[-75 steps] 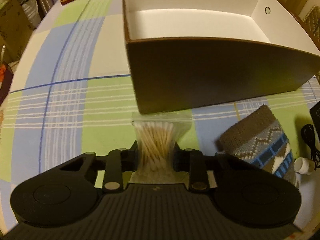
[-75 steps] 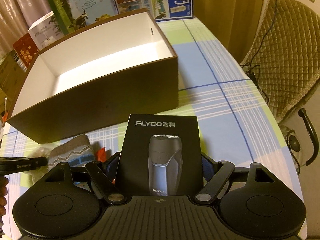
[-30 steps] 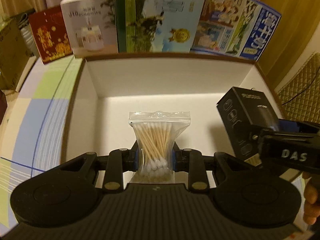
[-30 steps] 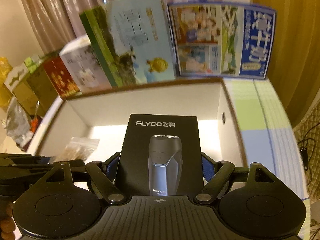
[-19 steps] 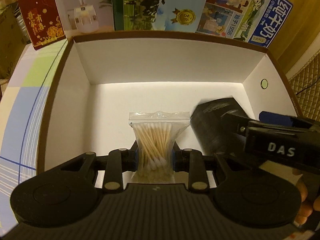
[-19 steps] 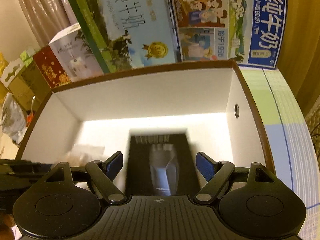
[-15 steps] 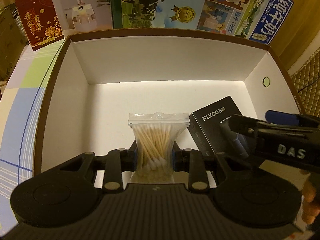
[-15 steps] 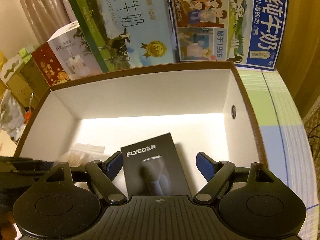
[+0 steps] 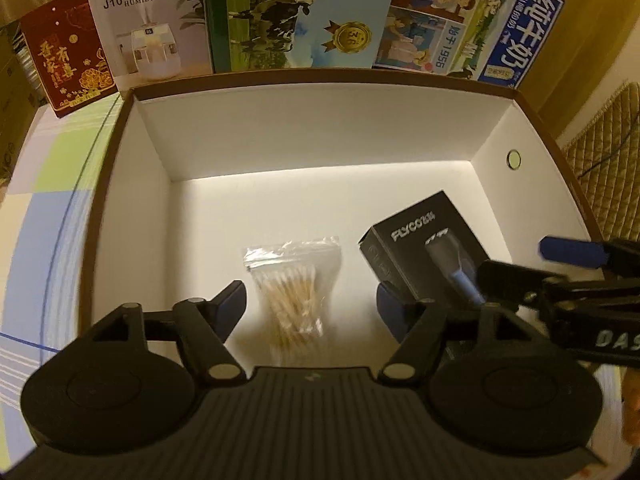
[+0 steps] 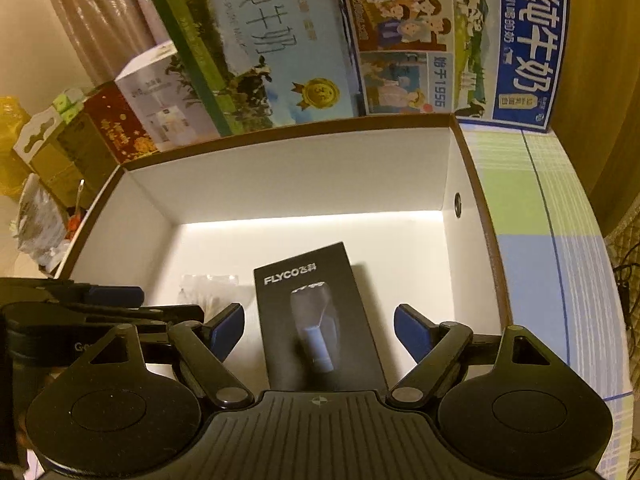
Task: Organize objects
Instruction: 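Lower the swab bag into the brown box with left tool while right tool places shaver box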
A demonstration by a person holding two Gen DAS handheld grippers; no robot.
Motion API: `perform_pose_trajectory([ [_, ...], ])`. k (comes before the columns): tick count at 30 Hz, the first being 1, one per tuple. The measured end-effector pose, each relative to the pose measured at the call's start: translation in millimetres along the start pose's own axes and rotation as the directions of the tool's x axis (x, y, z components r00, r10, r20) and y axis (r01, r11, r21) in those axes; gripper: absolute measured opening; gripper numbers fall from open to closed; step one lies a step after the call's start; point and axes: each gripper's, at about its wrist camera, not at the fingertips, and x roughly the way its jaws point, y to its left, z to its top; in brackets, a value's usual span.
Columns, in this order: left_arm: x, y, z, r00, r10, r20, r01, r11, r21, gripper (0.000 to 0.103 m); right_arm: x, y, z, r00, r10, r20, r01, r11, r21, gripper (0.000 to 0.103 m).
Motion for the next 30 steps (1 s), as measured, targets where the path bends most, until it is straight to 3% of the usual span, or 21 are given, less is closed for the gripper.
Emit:
perform_pose_trajectory([
  [11,-41.9,9.7,-14.5,0.999,0.012,0.048,-0.012,1.000,0.002,0.077,-43.2,3.7,-16.3,0.998,0.012,0.069,-0.011,1.000,-0.013,0.094],
  [30,-129.3,2.1,-64.1,0.990,-0.007,0.143,0.011,1.000,-0.029,0.078,-117.1,24.4,-53.6,0.986,0.040,0.160,-0.041,0.999,0.001,0.097],
])
